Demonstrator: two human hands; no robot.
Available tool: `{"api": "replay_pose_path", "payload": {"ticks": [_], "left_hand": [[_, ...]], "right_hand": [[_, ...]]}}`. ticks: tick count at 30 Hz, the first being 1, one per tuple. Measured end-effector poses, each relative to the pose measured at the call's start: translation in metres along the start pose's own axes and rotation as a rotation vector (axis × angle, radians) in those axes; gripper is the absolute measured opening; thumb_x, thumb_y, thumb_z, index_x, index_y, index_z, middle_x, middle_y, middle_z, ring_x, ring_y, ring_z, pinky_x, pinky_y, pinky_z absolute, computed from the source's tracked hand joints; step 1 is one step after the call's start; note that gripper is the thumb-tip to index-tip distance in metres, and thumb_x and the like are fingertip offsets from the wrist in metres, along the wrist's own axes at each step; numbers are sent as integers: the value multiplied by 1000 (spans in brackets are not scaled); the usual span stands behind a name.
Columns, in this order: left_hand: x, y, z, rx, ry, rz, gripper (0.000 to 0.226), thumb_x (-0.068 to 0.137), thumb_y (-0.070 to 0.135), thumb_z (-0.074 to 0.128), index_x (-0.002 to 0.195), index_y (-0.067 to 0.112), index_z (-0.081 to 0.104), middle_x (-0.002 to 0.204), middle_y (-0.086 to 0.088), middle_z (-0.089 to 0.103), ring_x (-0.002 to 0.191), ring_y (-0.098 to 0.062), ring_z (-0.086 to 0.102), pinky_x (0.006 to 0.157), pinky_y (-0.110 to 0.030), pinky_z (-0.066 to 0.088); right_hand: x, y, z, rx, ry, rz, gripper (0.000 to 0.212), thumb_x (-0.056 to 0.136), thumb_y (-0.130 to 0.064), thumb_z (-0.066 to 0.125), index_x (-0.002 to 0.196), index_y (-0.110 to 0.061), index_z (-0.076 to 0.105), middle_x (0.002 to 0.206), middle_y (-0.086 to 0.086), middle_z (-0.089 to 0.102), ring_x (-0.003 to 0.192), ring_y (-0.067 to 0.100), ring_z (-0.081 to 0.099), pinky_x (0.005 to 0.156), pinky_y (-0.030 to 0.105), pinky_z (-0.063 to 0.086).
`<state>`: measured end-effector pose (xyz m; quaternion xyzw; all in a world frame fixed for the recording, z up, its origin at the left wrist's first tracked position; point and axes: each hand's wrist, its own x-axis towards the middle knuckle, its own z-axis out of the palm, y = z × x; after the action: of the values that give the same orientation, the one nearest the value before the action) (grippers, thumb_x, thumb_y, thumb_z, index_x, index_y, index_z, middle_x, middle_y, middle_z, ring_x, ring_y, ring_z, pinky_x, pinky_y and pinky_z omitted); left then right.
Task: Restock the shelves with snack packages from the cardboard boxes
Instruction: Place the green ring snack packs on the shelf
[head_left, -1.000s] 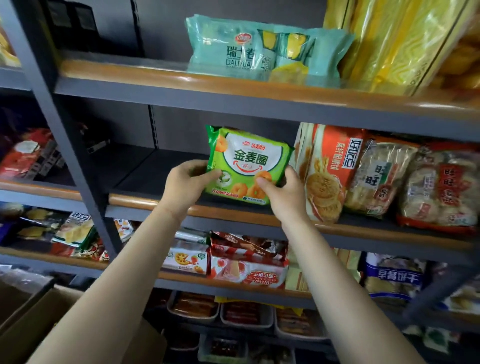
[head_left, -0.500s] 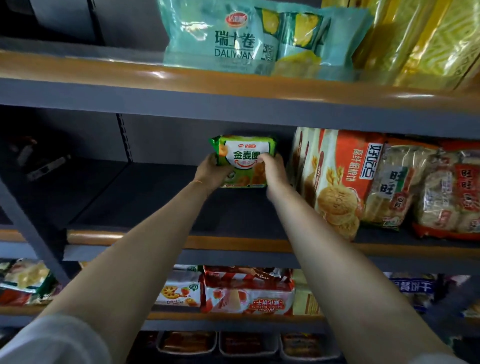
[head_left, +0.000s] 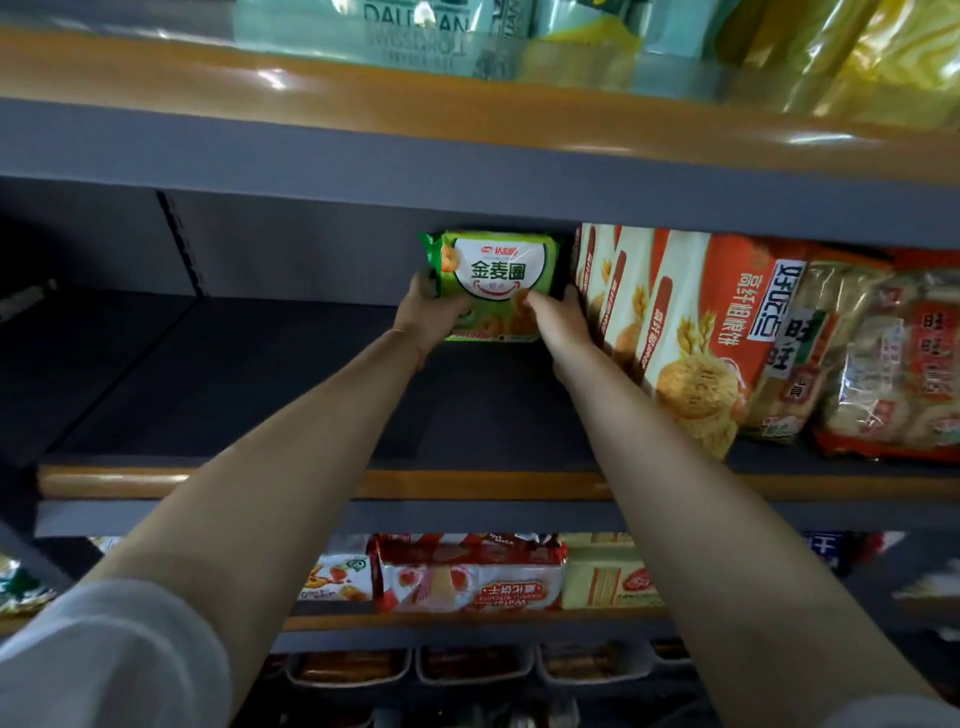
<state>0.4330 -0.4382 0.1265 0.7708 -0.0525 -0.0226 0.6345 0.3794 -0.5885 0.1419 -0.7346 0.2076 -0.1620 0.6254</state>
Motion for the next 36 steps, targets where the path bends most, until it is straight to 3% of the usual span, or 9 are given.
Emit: {"api": "replay_pose_path", "payload": {"ticks": [4,6,10,16,24,28,31,33,36], "left_hand": [[-6,0,-2,29,6,-38,66,89,16,69,147,14,37,127,-2,57,111,-19,58,92,-33,49],[-8,-2,-5,87,20,-37,65,87,22,73,144,17,44,134,-3,57,117,-24,59,100,-41,52],[-12,1,-5,135,8,-50,48,78,31,74,123,26,60,123,-1,64,113,-25,64,97,-46,56],[-16,4,2,27,29,-41,56,75,23,75,121,19,45,120,-3,58,115,-24,60,102,-46,52],[-16,7,8,39,-188,26,52,78,24,68,129,16,61,124,-2,66,116,-20,62,109,-42,47],[-38,23,3,44,-208,-1,31,96,14,65,122,23,51,109,7,61,93,-6,57,75,-12,47],[-58,30,-5,21,-8,-35,30,95,18,64,125,15,61,102,-1,62,91,-16,59,77,-29,48],[-79,31,-16,-82,132,-29,5,92,13,65,92,12,71,81,-5,65,77,-21,60,69,-33,48],[-133,29,-39,-157,231,10,21,91,8,64,71,13,63,54,-1,54,50,-16,52,58,-31,43]], "right_hand": [[4,3,-3,-4,-1,3,82,92,-20,62,159,-13,15,156,9,38,141,28,39,109,30,34],[1,3,-2,-30,2,-3,72,93,-20,61,155,-12,25,150,9,46,136,29,44,101,27,36],[-9,0,6,-120,26,0,54,95,-27,56,143,-9,40,138,12,54,125,32,53,100,34,42],[-22,1,13,-335,68,-86,53,91,-20,54,139,-15,33,141,15,38,119,35,50,97,38,42],[-17,1,2,-245,-32,-52,56,83,-15,55,138,-19,45,135,10,50,121,30,52,98,34,45],[-27,-1,2,-147,-28,-49,59,82,-18,56,140,-19,47,134,5,55,121,25,54,96,32,46],[-48,-3,-1,-51,-32,-99,34,86,-13,55,120,-15,61,111,0,66,99,17,61,75,22,48],[-69,-3,-4,69,-85,-75,17,91,-15,54,103,-18,66,100,1,69,89,17,65,78,27,53],[-109,-8,-4,234,-272,-32,20,99,-9,47,85,-14,61,75,9,68,61,19,67,56,29,52]]}}
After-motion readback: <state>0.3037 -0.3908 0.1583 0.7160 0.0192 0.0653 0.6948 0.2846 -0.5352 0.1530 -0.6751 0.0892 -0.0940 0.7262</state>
